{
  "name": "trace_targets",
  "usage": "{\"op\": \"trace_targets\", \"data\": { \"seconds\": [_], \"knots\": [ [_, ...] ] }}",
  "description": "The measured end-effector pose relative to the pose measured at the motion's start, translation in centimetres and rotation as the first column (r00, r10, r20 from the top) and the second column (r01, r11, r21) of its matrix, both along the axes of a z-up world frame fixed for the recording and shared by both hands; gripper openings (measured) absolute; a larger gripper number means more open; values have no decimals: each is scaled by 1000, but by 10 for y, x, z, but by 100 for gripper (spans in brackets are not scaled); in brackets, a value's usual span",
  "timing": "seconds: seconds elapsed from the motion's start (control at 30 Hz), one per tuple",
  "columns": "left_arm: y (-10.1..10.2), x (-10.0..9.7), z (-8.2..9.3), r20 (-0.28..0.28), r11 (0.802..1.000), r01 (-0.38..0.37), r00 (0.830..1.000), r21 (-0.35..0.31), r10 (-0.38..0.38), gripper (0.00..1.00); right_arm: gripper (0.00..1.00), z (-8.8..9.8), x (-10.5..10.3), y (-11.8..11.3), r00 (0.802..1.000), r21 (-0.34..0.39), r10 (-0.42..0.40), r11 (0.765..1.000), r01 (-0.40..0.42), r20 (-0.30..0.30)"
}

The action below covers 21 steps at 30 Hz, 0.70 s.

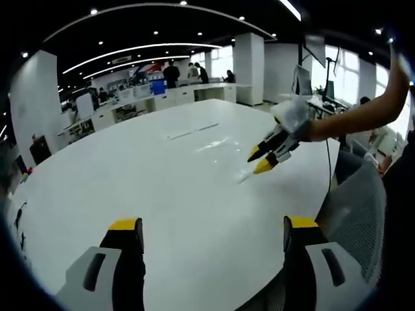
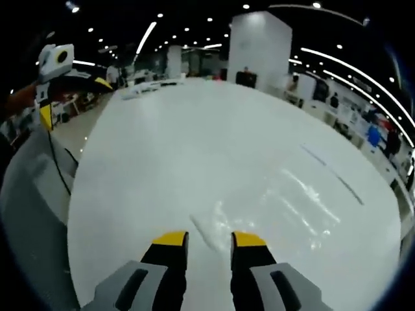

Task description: Open the resealable bag by pulling the two sides of the seal apart until the entire bag opening is separated and visibly accessible.

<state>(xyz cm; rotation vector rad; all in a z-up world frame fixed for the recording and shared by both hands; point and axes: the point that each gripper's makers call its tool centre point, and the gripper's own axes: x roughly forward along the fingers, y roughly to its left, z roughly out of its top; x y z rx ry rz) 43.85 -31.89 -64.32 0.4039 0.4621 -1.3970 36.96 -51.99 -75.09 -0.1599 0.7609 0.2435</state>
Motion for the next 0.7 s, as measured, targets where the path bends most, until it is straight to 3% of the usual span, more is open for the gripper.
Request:
{"op": "trace_targets", "data": {
  "seconds": [0.2, 0.37, 0.7],
  "knots": [
    [1, 0, -3, 13, 1000, 4, 1000, 24, -4, 87, 11, -10, 4, 4, 999, 1, 40, 999, -40, -22],
    [2, 3, -6, -9, 1000, -15, 1000, 26, 15, 85, 10, -19, 3, 1, 997, -31, 52, 998, -54, -50],
    [0, 2, -10, -33, 1000, -21, 999, 23, 21, 84, 5, -26, 5, 0, 996, -28, 62, 998, -64, -68]
  ]
}}
